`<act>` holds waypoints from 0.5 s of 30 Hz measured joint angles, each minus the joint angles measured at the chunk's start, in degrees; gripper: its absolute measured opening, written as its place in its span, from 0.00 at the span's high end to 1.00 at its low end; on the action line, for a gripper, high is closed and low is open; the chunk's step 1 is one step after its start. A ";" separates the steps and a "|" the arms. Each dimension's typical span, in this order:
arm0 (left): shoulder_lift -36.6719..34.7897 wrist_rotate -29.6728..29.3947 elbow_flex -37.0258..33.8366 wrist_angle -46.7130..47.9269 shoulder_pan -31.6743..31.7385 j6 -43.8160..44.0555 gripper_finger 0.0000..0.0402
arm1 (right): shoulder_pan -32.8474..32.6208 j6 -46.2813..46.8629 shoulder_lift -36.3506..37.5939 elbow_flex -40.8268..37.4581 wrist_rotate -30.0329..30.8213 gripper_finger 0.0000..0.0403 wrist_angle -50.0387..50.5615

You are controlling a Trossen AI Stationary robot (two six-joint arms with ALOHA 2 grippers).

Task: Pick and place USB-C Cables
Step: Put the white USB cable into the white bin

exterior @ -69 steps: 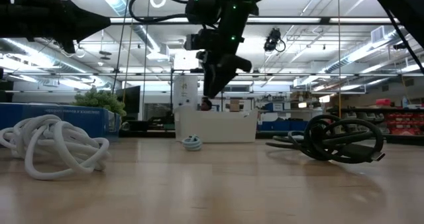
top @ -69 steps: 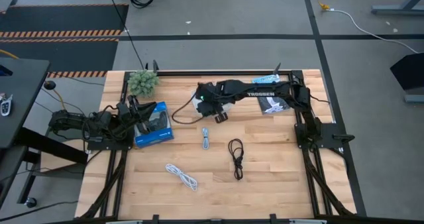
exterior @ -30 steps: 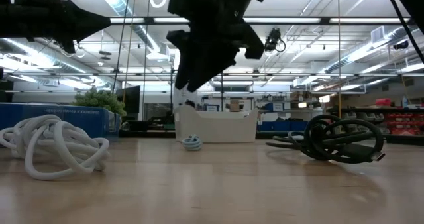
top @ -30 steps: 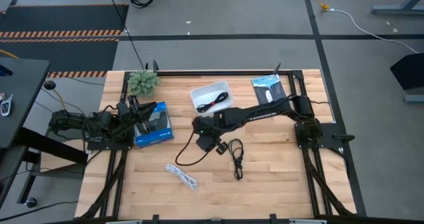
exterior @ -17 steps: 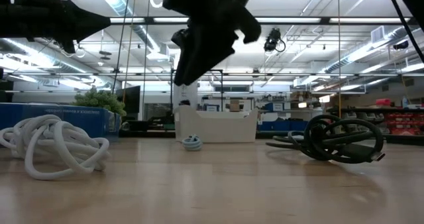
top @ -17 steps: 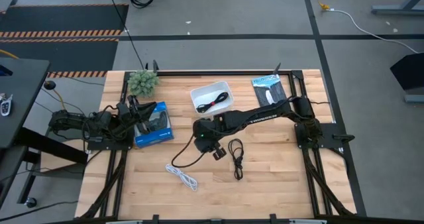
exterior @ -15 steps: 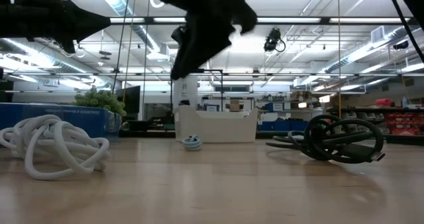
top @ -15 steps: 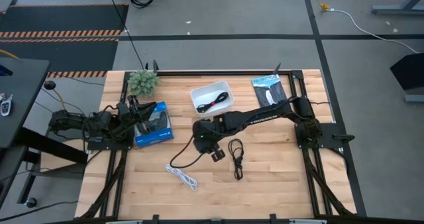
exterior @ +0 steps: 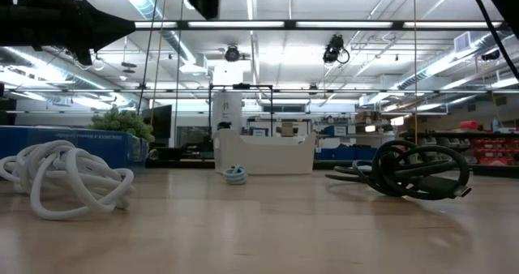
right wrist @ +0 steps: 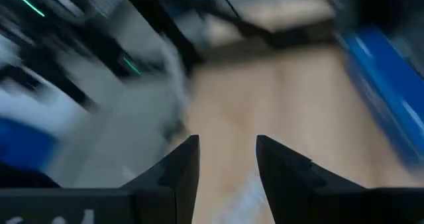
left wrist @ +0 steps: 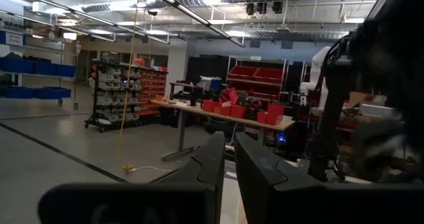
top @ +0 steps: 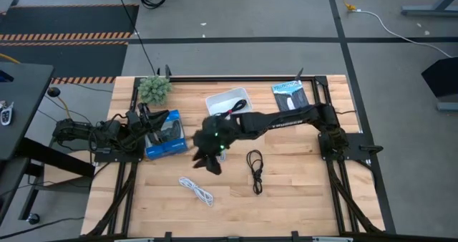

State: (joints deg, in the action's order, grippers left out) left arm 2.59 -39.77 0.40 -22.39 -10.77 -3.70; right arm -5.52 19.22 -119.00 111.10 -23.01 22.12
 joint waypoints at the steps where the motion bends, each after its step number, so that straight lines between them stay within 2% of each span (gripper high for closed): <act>1: 0.00 -0.01 0.00 0.00 -0.02 0.00 0.89 | 0.22 2.23 0.00 0.83 -2.16 0.61 -2.70; 4: 0.01 0.00 0.00 0.00 -0.01 0.00 0.89 | 0.75 5.99 0.02 3.14 -8.56 0.61 -8.90; 7: 0.00 0.01 0.00 0.00 0.00 0.02 0.89 | 0.53 6.72 0.03 5.17 -10.96 0.61 -14.91; 11: 0.01 -0.02 0.00 0.00 -0.01 0.02 0.89 | -0.71 6.67 0.04 7.20 -10.85 0.61 -21.45; 15: 0.00 -0.01 -0.01 0.00 0.00 0.02 0.89 | -2.72 6.74 0.07 8.34 -6.13 0.61 -26.97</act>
State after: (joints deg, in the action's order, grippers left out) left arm 2.59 -39.78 0.39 -22.39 -10.76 -3.68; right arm -8.24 25.97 -118.93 119.44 -29.13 -4.85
